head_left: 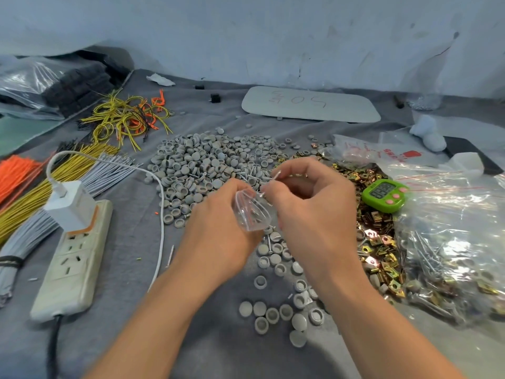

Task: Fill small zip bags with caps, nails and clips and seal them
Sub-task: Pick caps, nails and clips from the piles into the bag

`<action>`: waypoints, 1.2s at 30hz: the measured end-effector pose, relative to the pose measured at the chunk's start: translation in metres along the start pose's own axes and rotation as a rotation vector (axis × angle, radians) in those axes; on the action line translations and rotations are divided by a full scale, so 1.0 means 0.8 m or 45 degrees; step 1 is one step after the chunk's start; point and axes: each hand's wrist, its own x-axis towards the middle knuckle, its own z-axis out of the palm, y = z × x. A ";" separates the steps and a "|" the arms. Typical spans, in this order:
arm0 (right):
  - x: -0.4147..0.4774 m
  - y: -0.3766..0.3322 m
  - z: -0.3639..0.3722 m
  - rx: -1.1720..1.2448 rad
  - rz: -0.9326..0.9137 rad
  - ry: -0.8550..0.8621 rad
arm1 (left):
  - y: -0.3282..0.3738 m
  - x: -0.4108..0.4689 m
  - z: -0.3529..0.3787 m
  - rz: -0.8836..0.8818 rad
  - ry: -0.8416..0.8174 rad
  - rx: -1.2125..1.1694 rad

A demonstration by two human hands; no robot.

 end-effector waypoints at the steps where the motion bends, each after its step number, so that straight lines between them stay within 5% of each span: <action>1: -0.002 -0.001 0.003 -0.044 -0.013 -0.063 | 0.003 -0.001 0.001 0.005 -0.023 -0.002; 7: -0.004 0.004 0.004 -0.230 -0.089 -0.189 | 0.007 -0.002 -0.001 0.054 0.055 -0.172; 12: 0.014 0.019 -0.016 -0.166 -0.007 0.089 | -0.001 0.006 0.000 -0.011 0.220 -0.397; 20: 0.000 0.035 0.013 -1.134 -0.009 -0.889 | 0.003 0.007 -0.004 0.012 0.372 -0.459; 29: -0.003 0.021 0.010 -1.389 -0.159 -0.849 | 0.002 0.001 -0.011 0.056 0.351 -0.310; 36: 0.007 0.034 0.007 -1.172 0.104 -0.811 | -0.004 -0.001 -0.013 0.063 0.353 -0.266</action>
